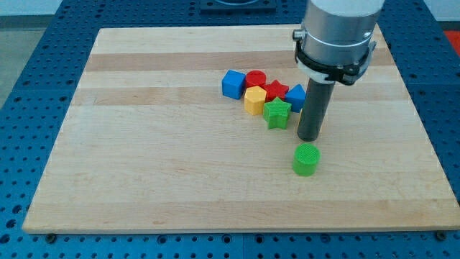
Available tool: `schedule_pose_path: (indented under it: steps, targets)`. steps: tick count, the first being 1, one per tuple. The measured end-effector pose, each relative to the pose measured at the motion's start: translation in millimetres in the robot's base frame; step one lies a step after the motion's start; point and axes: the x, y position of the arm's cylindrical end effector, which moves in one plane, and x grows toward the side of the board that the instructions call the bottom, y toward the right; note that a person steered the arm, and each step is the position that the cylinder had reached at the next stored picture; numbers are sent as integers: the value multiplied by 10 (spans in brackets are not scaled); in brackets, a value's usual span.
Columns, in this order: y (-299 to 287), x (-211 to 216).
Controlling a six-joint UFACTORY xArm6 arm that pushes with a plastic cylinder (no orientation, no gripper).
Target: Move the yellow heart to the left
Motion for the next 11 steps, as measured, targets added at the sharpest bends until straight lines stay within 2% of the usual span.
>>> schedule_pose_path:
  steps: [4,7,11]
  targets:
    - [504,74]
    - [441,-95]
    - [179,-95]
